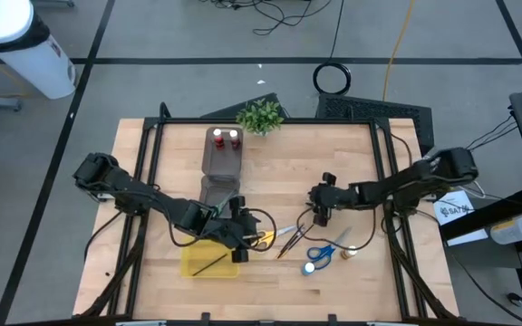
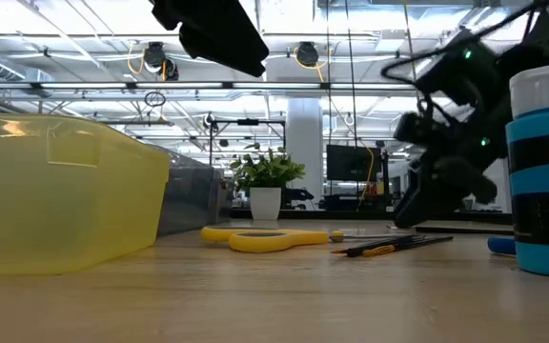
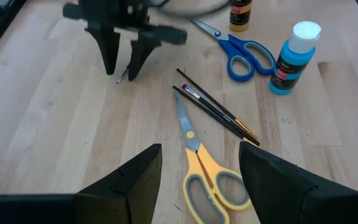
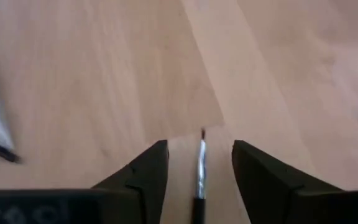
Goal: Pick & Place Paint Supplies
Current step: Put the black liner paint brush into the yellow bin
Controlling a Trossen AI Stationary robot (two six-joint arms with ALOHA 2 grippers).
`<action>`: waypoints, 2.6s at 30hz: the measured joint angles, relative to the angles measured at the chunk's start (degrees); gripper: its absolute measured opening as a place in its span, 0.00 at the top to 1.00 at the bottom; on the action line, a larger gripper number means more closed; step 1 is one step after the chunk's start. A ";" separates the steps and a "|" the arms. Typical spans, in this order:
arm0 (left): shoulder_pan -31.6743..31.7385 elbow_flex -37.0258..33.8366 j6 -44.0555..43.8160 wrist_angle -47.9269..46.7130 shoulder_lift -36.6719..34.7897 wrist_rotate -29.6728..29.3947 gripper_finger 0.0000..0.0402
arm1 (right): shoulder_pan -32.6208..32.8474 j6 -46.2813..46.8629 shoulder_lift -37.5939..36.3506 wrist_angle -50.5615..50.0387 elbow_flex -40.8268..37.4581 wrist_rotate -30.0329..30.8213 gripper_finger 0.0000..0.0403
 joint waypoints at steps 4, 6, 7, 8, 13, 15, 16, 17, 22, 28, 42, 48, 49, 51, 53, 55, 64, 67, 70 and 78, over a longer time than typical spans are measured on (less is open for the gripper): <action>0.00 0.01 0.00 -0.04 0.00 0.00 0.44 | -1.71 0.08 2.85 -0.83 0.28 -0.69 0.61; 0.00 0.01 0.00 -0.15 0.00 0.00 0.44 | -2.81 0.07 3.57 -2.47 0.27 -3.03 0.68; 0.00 0.01 0.00 -0.17 0.00 0.00 0.44 | -3.30 0.05 3.80 -3.60 0.27 -4.13 0.72; 0.00 0.00 0.00 -0.17 0.00 0.01 0.44 | -3.74 0.03 3.94 -4.60 0.25 -4.81 0.77; 0.00 0.01 -0.02 -0.22 0.00 0.04 0.44 | -5.86 -0.14 4.06 -9.37 0.20 -7.92 0.98; 0.00 -0.01 -0.02 -0.22 0.00 0.07 0.44 | -5.95 0.01 4.08 -9.72 0.16 -7.54 0.99; 0.00 0.01 -0.02 -0.22 0.00 0.07 0.44 | -5.95 -0.45 4.09 -9.29 0.16 -7.13 0.99; 0.00 0.01 -0.02 -0.22 0.00 0.07 0.44 | -5.88 -0.81 4.09 -8.21 0.16 -6.25 1.00; 0.00 0.01 0.00 -0.22 0.00 0.04 0.44 | -4.36 -4.09 2.54 2.59 -0.20 -4.40 1.00; 0.30 0.01 -0.02 0.31 0.00 0.00 0.44 | -2.65 -7.66 -2.55 12.82 1.87 -6.29 1.00; 5.03 0.01 3.91 7.91 0.00 -0.03 0.44 | 5.71 -18.45 -8.88 26.23 10.61 -13.57 1.00; 7.04 0.01 3.48 8.29 0.52 -0.01 0.44 | 8.86 -21.22 -8.77 25.68 12.00 -13.63 1.00; 7.22 0.01 3.48 8.32 0.86 0.02 0.44 | 9.07 -21.37 -8.79 25.65 12.00 -13.61 1.00; 7.34 0.01 3.46 9.44 1.76 0.96 0.44 | 9.18 -21.38 -8.77 25.67 12.00 -13.61 1.00; 7.43 0.01 3.87 10.85 2.92 1.69 0.44 | 9.18 -21.38 -8.77 25.91 12.00 -13.61 1.00; 7.39 0.01 4.62 11.51 4.07 1.89 0.44 | 9.16 -21.34 -8.77 25.56 12.00 -13.55 1.00; 7.39 0.03 6.06 18.24 9.08 7.17 0.44 | 9.86 -15.23 -9.83 20.22 12.00 -13.08 0.98; 7.39 0.03 8.35 22.02 10.42 9.65 0.44 | 9.88 -8.42 -12.65 10.99 12.04 -11.93 0.90; 7.34 0.03 10.10 25.83 11.82 11.13 0.44 | 10.84 -3.01 -16.58 -4.12 12.00 -5.87 0.79; 8.63 0.03 12.89 28.33 13.03 11.08 0.44 | 13.41 11.37 -15.96 -30.38 12.00 3.23 0.60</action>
